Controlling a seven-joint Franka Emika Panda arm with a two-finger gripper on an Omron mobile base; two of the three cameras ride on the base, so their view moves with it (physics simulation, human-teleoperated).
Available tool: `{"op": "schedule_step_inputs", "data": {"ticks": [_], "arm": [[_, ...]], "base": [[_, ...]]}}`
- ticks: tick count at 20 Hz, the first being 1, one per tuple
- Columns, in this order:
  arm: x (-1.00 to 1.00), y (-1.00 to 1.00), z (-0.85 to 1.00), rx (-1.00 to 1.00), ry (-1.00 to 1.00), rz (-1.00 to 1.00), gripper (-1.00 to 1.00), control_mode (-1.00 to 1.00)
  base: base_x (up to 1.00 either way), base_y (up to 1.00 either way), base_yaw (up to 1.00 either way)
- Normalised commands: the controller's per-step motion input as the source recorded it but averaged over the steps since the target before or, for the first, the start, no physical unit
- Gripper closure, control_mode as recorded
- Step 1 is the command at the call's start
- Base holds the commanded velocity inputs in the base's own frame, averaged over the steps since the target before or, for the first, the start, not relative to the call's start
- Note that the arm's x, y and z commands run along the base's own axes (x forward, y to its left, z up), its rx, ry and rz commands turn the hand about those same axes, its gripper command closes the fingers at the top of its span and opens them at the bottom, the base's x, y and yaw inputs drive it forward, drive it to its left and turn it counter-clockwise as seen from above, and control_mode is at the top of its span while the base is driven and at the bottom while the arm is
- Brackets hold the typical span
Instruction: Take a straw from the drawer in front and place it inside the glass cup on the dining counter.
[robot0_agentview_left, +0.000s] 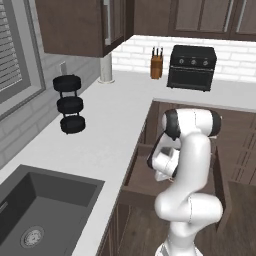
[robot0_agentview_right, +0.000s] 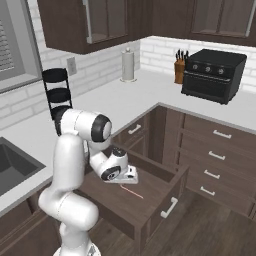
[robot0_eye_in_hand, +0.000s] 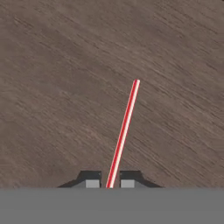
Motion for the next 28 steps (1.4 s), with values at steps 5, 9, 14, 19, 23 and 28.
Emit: {"op": "schedule_step_inputs", "data": {"ticks": [5, 9, 14, 19, 23, 28], "arm": [[-0.28, 0.0, 1.0, 0.15, -0.07, 0.0, 1.0, -1.0], [-0.14, 0.0, 1.0, 0.16, -0.04, -0.01, 1.0, -1.0], [0.0, 0.0, 1.0, 0.15, 0.0, -0.04, 1.0, -1.0], [0.0, 0.01, 1.0, 0.14, 0.12, -0.06, 1.0, -1.0], [0.02, 0.0, 1.0, 0.09, 0.24, -0.1, 1.0, -1.0], [0.0, 0.0, 1.0, 0.03, 0.29, -0.12, 1.0, -1.0]], "base": [[0.0, 0.0, 0.0], [0.0, 0.0, 0.0], [0.0, 0.0, 0.0], [0.0, 0.0, 0.0], [0.0, 0.0, 0.0], [0.0, 0.0, 0.0]]}}
